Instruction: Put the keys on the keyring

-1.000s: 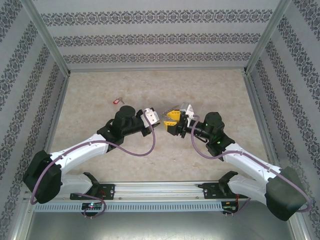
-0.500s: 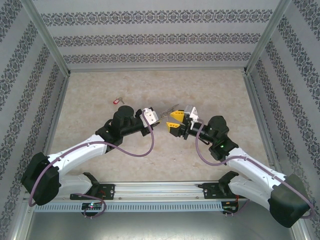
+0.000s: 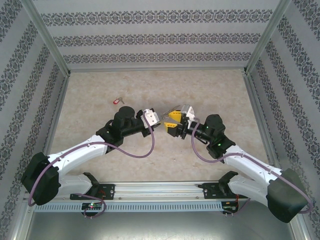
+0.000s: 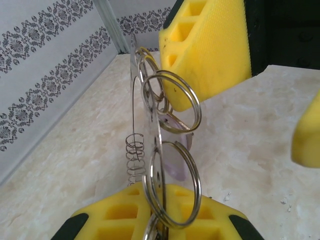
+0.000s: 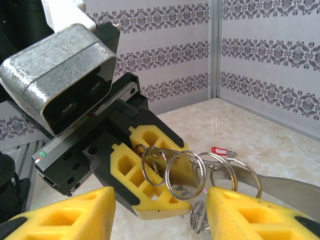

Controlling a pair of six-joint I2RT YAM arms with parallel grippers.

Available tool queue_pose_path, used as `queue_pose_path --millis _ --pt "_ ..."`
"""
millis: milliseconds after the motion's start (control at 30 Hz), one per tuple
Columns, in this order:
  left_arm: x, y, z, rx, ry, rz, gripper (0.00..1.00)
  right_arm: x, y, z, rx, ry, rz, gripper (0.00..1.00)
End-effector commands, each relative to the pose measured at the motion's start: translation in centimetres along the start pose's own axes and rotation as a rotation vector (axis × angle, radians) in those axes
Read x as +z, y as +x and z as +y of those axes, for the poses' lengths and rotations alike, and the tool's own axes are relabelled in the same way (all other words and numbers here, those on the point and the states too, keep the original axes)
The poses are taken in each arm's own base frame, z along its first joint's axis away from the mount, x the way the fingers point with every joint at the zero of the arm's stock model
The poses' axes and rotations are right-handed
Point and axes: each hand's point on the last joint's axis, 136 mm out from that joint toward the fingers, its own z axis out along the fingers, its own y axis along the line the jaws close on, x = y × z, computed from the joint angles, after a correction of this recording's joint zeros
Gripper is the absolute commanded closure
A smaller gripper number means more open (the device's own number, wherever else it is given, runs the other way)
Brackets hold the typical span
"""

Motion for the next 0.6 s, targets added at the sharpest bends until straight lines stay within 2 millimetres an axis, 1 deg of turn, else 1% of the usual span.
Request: queue_pose_path --millis 0,133,300,500,567 --pt "-0.66 -3.70 0.01 0.054 0.004 -0.114 1.00 0.39 -1.85 0.52 -0.030 -0.020 -0.042 0.49" --pt "-0.52 -3.70 -0.05 0.055 0.006 -0.114 1.00 0.35 -2.05 0.78 -0.033 -0.031 -0.044 0.52" --pt "-0.52 -3.73 0.00 0.054 0.002 -0.117 1.00 0.59 -1.82 0.90 -0.027 -0.044 -0.034 0.61" --pt "-0.50 -3.53 -0.13 0.050 0.004 -0.112 1.00 1.05 -1.64 1.16 -0.032 -0.056 -0.027 0.66" --pt "-0.52 -3.51 -0.22 0.049 0.006 -0.112 1.00 1.15 -1.52 0.99 -0.031 -0.048 -0.023 0.69"
